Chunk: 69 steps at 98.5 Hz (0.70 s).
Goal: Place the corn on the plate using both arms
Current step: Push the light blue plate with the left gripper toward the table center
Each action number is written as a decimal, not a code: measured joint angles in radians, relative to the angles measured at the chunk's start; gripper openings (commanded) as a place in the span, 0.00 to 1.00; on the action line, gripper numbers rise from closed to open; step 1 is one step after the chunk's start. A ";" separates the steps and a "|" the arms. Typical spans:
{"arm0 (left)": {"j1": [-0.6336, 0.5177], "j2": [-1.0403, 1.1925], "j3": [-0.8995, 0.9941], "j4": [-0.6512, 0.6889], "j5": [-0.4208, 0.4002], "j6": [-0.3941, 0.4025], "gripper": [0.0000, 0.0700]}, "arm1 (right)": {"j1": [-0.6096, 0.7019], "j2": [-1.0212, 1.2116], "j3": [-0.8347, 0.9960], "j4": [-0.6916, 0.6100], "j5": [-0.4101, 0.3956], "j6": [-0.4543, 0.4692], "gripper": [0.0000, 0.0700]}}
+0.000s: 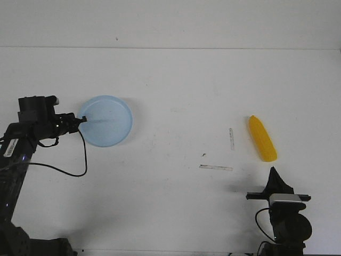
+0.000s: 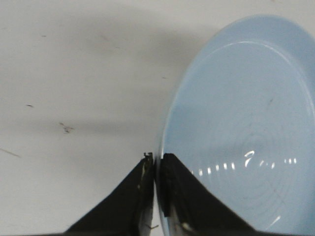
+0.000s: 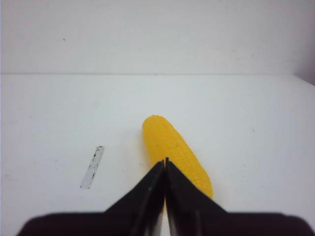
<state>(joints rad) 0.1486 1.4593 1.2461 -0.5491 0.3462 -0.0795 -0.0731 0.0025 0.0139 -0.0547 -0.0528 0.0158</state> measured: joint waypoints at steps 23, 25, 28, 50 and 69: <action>-0.168 -0.095 0.000 -0.077 0.024 0.118 0.00 | 0.000 0.000 0.000 0.000 0.000 0.000 0.01; -0.186 -0.095 0.000 -0.087 0.025 0.131 0.00 | 0.000 0.000 0.000 0.000 0.000 0.000 0.01; -0.212 -0.093 0.000 -0.103 0.025 0.149 0.00 | 0.000 0.000 0.000 0.000 0.000 0.000 0.01; -0.403 -0.066 0.000 -0.180 0.025 0.262 0.00 | 0.000 0.000 0.000 0.000 0.000 0.000 0.01; -0.525 0.008 0.000 -0.162 0.025 0.294 0.00 | 0.000 0.000 0.000 0.000 0.000 0.000 0.01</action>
<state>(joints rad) -0.3767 1.4673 1.2465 -0.7109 0.3714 0.2150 -0.0731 0.0025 0.0139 -0.0547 -0.0528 0.0162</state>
